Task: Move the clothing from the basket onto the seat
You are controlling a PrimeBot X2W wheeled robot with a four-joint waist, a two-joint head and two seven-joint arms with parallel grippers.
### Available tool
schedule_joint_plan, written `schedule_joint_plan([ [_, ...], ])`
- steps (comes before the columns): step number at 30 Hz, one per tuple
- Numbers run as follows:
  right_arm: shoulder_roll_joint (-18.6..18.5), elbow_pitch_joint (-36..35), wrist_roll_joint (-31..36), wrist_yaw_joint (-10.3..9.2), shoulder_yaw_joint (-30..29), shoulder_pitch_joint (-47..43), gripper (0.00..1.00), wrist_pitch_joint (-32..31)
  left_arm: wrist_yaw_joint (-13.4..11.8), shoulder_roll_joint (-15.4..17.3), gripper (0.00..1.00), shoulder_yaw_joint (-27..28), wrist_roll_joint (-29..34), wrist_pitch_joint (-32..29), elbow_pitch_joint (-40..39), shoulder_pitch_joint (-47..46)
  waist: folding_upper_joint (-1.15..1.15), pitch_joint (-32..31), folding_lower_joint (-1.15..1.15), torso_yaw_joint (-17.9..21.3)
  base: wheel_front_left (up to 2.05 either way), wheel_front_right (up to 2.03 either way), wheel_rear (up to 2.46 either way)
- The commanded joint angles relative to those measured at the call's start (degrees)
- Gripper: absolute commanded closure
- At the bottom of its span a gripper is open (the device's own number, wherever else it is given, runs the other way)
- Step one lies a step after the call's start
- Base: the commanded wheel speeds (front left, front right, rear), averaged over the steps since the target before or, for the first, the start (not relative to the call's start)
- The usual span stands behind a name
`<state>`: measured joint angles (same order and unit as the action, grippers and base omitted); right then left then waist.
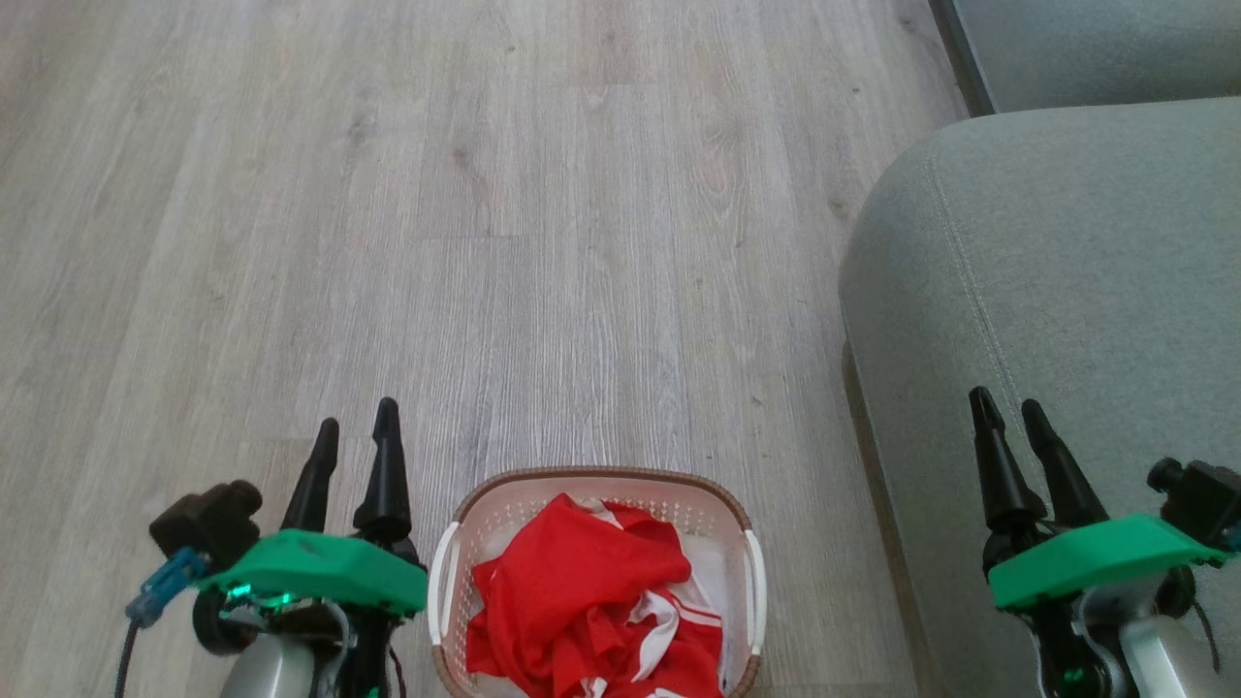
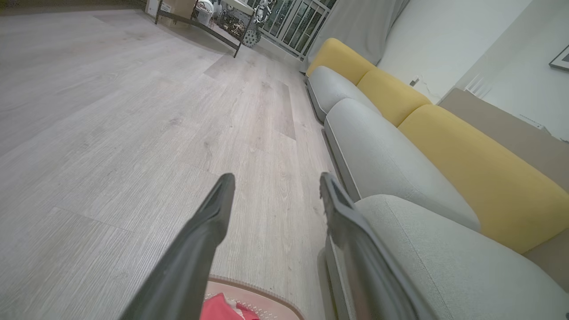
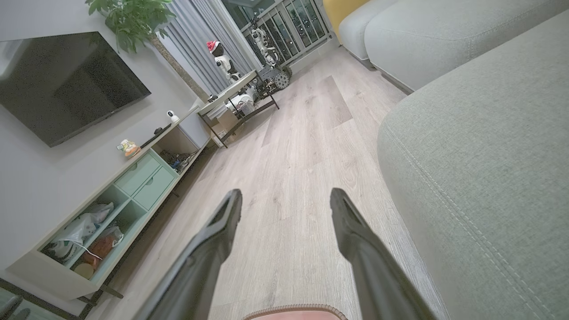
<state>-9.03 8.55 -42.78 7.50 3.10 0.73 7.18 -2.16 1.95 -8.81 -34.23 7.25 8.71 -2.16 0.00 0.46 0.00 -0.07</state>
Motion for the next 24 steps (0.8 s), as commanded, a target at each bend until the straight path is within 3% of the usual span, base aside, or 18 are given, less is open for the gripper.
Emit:
schedule_joint_plan([
  [1, -1.3, -2.2, 2.1, -0.01, 1.1, 3.3, 0.0, 1.1, -0.5, 0.7, 0.0, 0.6, 2.3, 1.1, -2.5, -3.3, 0.0, 0.0, 0.0, 0.0, 0.0, 0.0, 0.0],
  [24, -2.4, -1.8, 15.9, -0.01, 1.8, 3.9, 0.0, 4.8, -3.0, 0.8, 0.0, -2.1, 17.1, 4.8, -4.8, -3.9, 0.0, 0.4, 0.0, 0.0, 0.0, 0.0, 0.0],
])
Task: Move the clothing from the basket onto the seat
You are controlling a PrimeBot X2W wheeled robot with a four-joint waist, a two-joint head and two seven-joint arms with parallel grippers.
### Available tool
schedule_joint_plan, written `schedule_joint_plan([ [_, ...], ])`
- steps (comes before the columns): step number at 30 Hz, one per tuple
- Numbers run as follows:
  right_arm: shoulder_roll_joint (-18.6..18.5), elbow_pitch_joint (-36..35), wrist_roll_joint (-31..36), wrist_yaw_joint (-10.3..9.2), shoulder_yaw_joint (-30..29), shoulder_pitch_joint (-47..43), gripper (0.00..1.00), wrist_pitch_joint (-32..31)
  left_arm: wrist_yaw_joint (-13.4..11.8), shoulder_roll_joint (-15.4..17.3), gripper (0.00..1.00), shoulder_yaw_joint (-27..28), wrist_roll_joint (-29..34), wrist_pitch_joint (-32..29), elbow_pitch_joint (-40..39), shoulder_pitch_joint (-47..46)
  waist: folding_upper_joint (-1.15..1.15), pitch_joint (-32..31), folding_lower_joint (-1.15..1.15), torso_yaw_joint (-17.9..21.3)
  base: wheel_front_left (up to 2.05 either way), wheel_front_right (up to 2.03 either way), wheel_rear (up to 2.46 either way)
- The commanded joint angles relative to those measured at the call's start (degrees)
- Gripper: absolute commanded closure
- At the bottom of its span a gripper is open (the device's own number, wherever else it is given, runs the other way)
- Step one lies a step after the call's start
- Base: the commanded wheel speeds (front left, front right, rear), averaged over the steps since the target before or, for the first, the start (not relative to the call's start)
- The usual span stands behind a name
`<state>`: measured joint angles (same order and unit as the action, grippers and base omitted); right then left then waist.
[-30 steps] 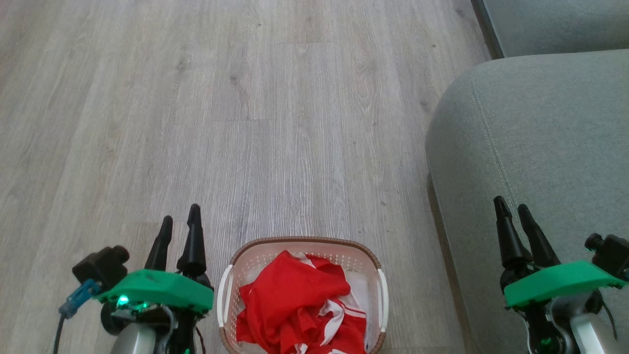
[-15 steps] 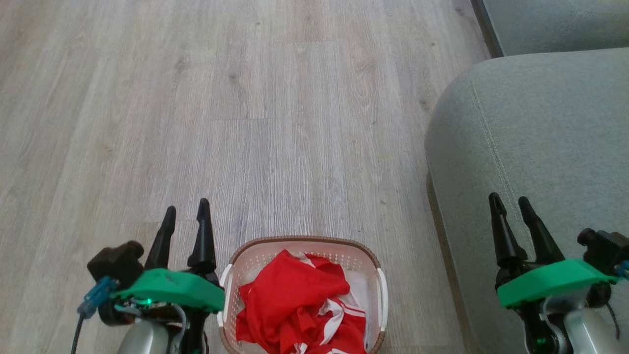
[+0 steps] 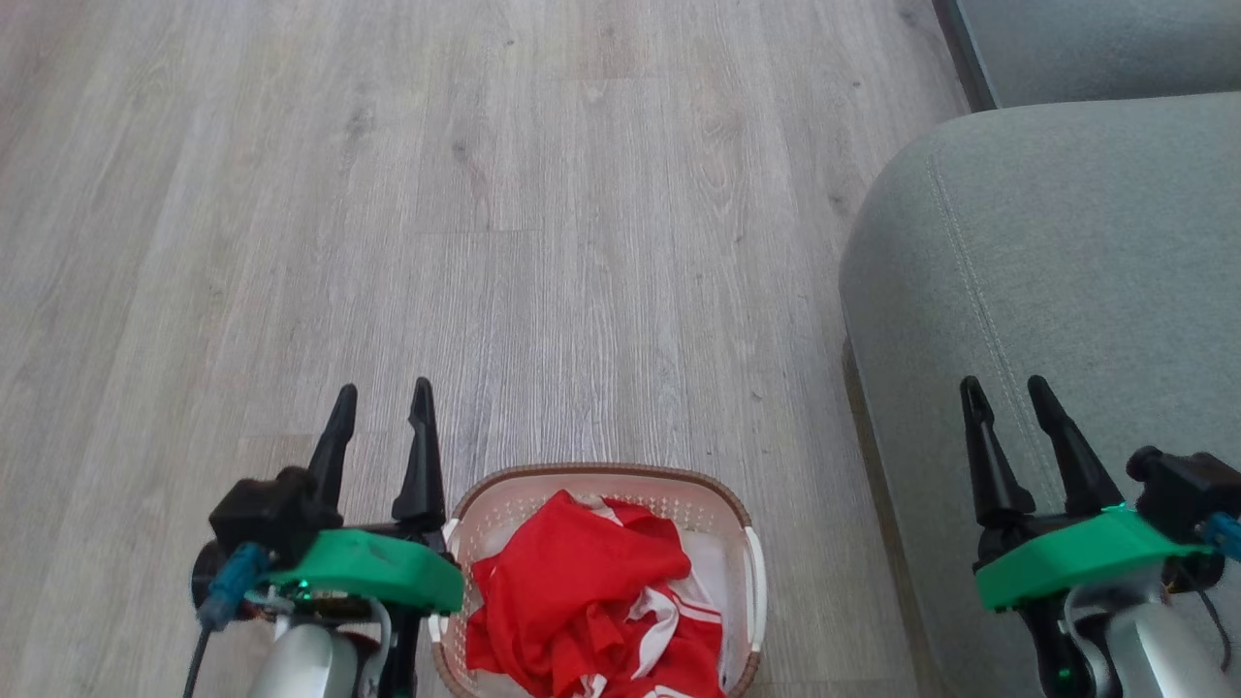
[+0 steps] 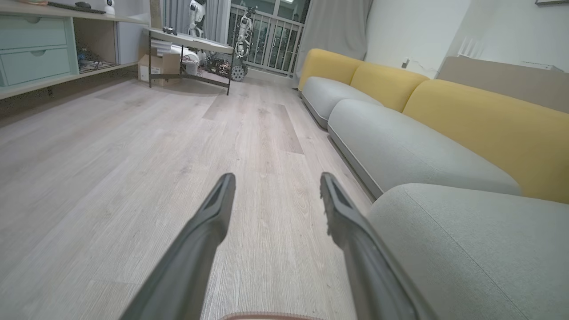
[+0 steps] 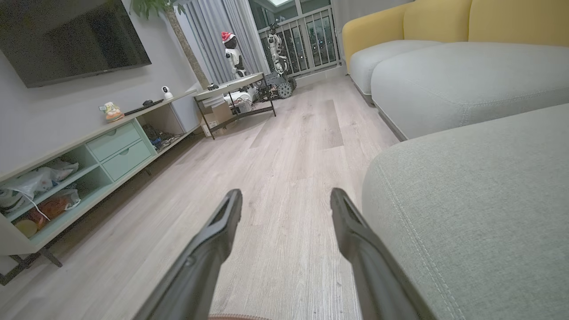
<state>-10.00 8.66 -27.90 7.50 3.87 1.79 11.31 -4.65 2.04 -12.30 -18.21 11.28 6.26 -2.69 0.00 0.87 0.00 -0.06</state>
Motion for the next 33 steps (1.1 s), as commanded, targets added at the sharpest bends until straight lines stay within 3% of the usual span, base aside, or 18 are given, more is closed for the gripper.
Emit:
schedule_joint_plan([
  [1, -1.5, -1.9, 1.7, -0.01, 1.1, 2.8, 0.0, 0.9, -0.6, 0.8, 0.0, 1.2, 1.8, 0.9, -2.4, -3.4, 0.0, 0.0, 0.0, 0.0, 0.0, 0.0, 0.0],
  [18, -2.9, -3.5, 11.3, -0.01, 3.6, 3.3, 0.0, 3.7, -2.4, 0.8, 0.0, -0.7, 12.6, 3.7, -4.0, -3.8, 0.0, 0.1, 0.0, 0.1, 0.0, 0.0, 0.0],
  [33, -2.9, -3.6, 11.3, -0.01, 3.6, 3.4, 0.0, 3.7, -2.7, 0.8, 0.0, -0.8, 12.0, 3.7, -3.6, -3.7, 0.0, 0.2, 0.0, 0.3, 0.0, 0.0, 0.0],
])
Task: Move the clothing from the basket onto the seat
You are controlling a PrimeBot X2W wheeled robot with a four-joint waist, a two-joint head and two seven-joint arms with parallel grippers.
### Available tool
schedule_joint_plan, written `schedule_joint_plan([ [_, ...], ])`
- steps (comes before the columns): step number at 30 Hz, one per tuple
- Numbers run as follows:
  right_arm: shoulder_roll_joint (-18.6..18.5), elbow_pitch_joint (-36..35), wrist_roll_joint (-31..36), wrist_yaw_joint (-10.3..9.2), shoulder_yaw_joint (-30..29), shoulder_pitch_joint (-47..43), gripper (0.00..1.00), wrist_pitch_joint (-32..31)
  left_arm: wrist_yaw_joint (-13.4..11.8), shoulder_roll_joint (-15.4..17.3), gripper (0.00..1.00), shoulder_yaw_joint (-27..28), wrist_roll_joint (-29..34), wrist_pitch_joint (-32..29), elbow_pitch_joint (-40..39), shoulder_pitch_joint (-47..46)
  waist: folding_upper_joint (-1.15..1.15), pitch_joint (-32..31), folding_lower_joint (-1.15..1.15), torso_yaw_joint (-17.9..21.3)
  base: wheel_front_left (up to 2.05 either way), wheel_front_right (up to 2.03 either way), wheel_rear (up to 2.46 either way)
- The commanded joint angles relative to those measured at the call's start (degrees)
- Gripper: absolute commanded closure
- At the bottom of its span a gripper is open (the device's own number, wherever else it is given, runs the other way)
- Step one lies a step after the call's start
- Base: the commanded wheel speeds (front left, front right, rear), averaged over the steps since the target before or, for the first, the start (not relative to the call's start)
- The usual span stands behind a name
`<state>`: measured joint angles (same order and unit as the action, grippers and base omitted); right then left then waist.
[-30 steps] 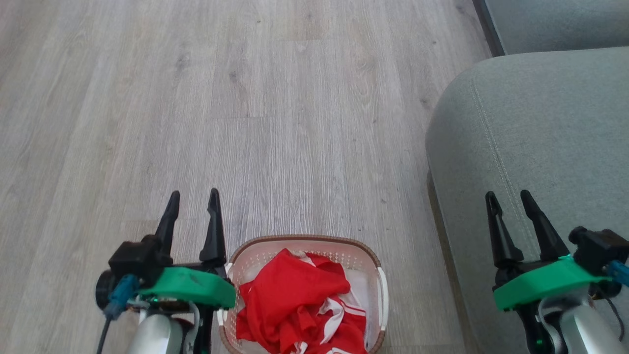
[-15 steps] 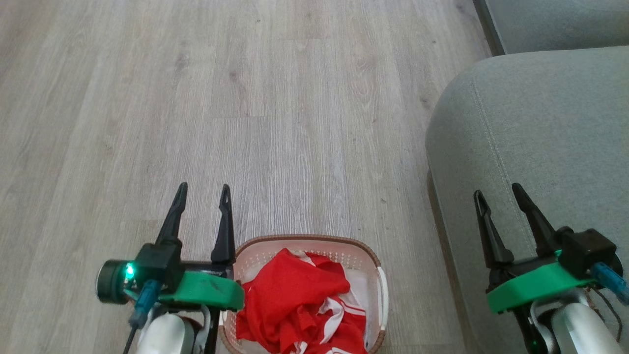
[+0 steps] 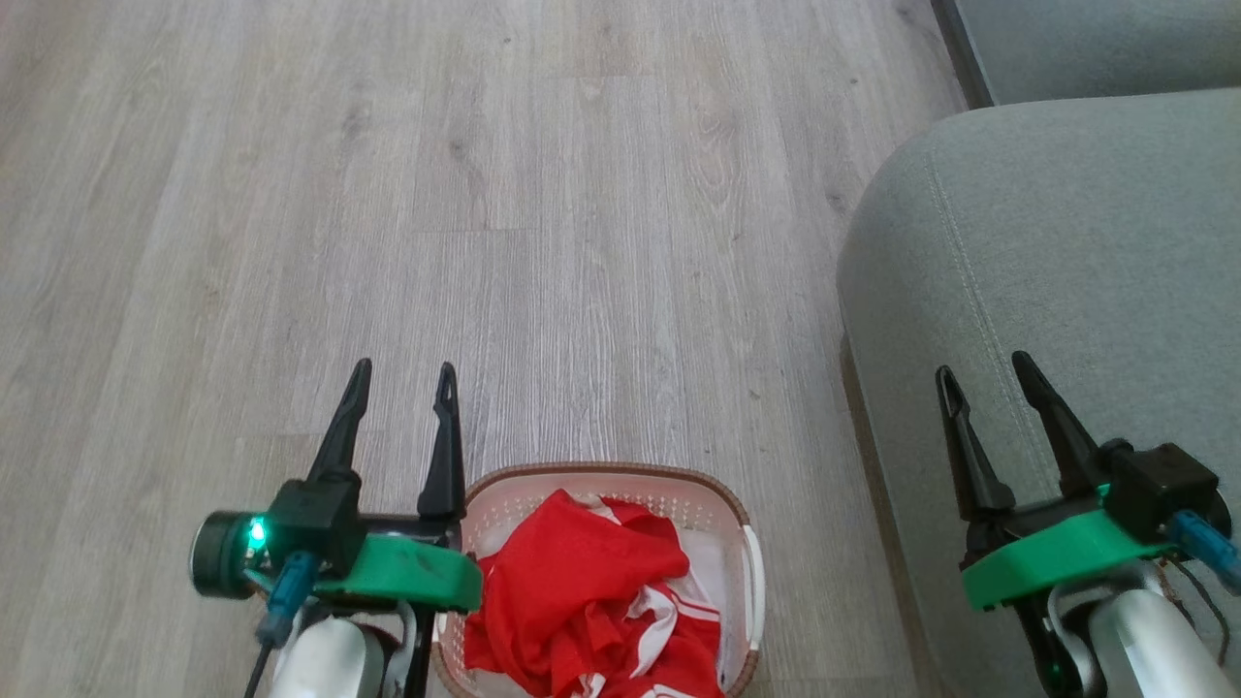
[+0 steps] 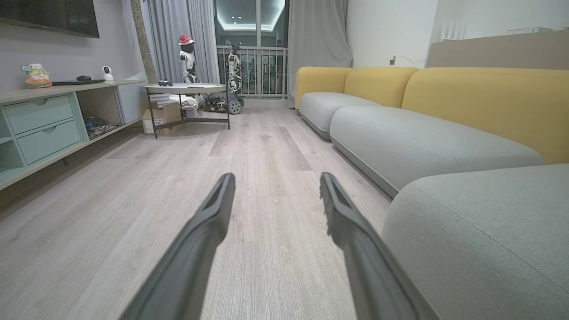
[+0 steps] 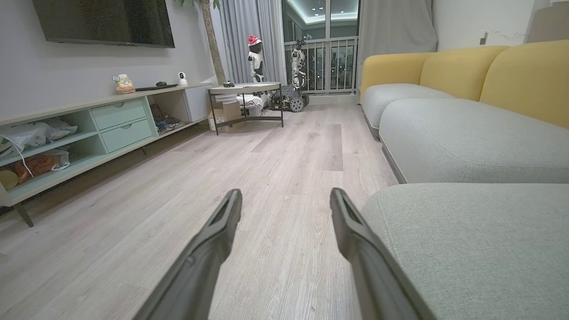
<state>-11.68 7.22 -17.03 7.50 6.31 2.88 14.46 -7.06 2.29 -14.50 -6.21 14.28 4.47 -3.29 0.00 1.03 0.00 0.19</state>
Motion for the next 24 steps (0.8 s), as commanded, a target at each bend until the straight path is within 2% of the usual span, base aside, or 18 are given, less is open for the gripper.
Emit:
schedule_joint_plan([
  [1, -1.2, -2.1, 0.4, -0.01, 1.2, 2.3, 0.0, 0.5, -0.3, 0.6, 0.0, 1.4, 0.0, 0.7, -1.8, -3.1, 0.0, 0.0, 0.0, 0.0, 0.0, 0.0, 0.0],
  [12, -1.2, -2.7, -0.2, -0.01, 0.6, 2.8, 0.0, 0.5, -0.3, 0.6, 0.0, 1.5, -0.7, 0.7, -1.2, -3.1, 0.0, 0.8, 0.0, 1.0, 0.0, 0.0, 0.0],
  [24, -1.3, -5.2, -1.7, -0.01, -1.0, 5.2, 0.0, 0.5, -1.4, 0.6, 0.0, 0.2, -2.1, 0.7, 0.4, -4.9, 0.0, 5.4, 0.0, 2.9, 0.0, 0.0, 0.0],
])
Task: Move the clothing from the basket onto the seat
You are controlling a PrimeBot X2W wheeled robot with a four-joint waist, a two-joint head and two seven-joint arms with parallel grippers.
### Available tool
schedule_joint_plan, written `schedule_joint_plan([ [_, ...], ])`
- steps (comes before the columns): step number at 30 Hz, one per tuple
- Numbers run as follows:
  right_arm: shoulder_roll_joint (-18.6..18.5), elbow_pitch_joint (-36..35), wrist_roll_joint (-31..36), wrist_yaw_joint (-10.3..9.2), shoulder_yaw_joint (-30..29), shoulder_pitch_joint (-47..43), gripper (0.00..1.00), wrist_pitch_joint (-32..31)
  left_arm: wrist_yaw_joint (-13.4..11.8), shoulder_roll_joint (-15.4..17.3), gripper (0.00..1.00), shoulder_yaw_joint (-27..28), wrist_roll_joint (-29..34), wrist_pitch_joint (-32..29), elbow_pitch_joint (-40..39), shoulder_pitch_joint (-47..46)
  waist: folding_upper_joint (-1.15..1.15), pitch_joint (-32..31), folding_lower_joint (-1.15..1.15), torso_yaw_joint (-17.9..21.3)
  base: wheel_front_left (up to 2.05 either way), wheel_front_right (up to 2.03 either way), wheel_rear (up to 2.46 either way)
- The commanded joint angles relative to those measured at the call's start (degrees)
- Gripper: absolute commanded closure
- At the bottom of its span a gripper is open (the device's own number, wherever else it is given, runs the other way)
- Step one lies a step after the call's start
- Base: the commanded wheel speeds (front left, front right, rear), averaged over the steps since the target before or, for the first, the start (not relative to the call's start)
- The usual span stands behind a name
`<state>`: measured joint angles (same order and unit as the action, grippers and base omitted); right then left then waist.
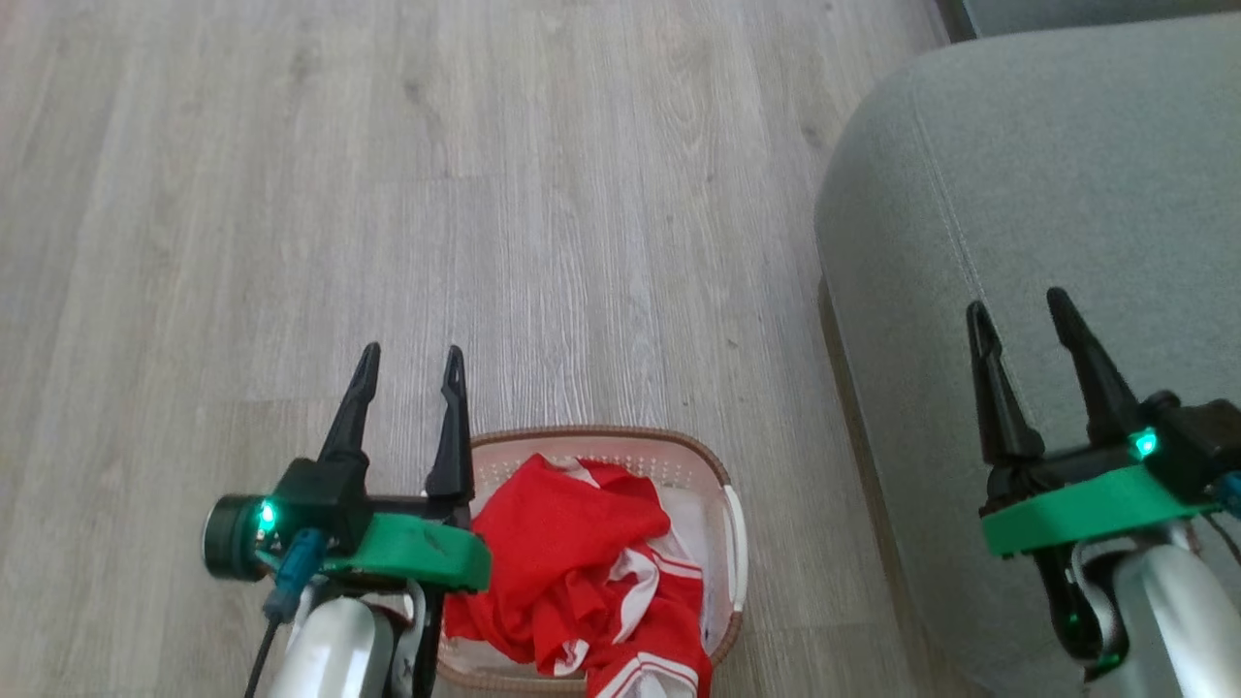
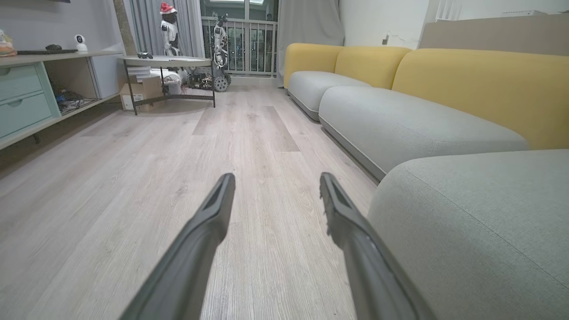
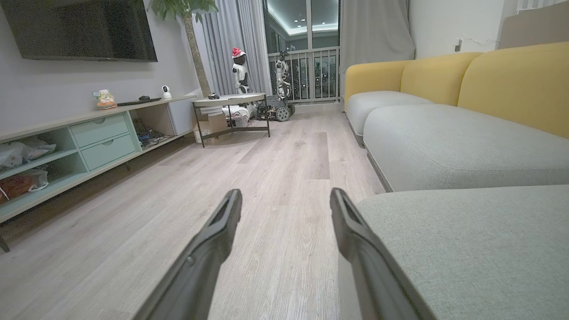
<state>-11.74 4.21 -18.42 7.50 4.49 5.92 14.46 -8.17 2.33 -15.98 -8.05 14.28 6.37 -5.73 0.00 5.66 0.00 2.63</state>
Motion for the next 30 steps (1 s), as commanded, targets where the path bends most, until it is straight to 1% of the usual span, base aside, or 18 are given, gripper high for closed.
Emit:
schedule_joint_plan([
  [1, -1.3, -2.4, -0.5, -0.01, 0.8, 2.4, 0.0, 0.5, -0.4, 0.5, 0.0, 1.5, -0.5, 0.7, -1.3, -2.6, 0.0, 1.2, 0.0, 0.6, 0.0, 0.0, 0.0],
  [8, -2.1, -3.9, -2.1, -0.01, 1.0, 4.1, 0.0, 0.5, -1.3, 0.5, 0.0, 0.3, -2.2, 0.7, 0.7, -4.2, 0.0, 4.6, 0.0, 1.6, 0.0, 0.0, 0.0],
  [13, -3.5, -5.6, -4.2, -0.01, 1.3, 6.4, 0.0, 0.5, -1.9, 0.5, 0.0, -1.4, -4.4, 0.7, 4.7, -7.0, 0.0, 9.1, 0.0, 2.5, 0.0, 0.0, 0.0],
  [16, -4.7, -6.4, -5.6, -0.01, 1.8, 7.6, 0.0, 0.5, -1.7, 0.5, 0.0, -2.6, -6.2, 0.7, 7.7, -9.2, 0.0, 11.6, 0.0, 2.7, 0.0, 0.0, 0.0],
  [24, -8.0, -9.9, -9.0, -0.01, 1.4, 11.1, 0.0, 0.5, -1.9, 0.5, 0.0, -5.8, -10.2, 0.7, 18.8, -15.6, 0.0, 17.7, 0.0, 3.8, 0.0, 0.0, 0.0],
  [28, -8.9, -10.8, -9.8, -0.01, 1.0, 12.8, 0.0, 0.5, -1.9, 0.5, 0.0, -7.7, -12.3, 0.7, 24.5, -18.6, 0.0, 20.5, 0.0, 4.5, 0.0, 0.0, 0.0],
  [30, -9.0, -11.2, -10.1, -0.01, 0.6, 13.5, 0.0, 0.5, -1.8, 0.5, 0.0, -8.9, -14.2, 0.7, 28.8, -20.1, 0.0, 21.9, 0.0, 4.9, 0.0, 0.0, 0.0],
])
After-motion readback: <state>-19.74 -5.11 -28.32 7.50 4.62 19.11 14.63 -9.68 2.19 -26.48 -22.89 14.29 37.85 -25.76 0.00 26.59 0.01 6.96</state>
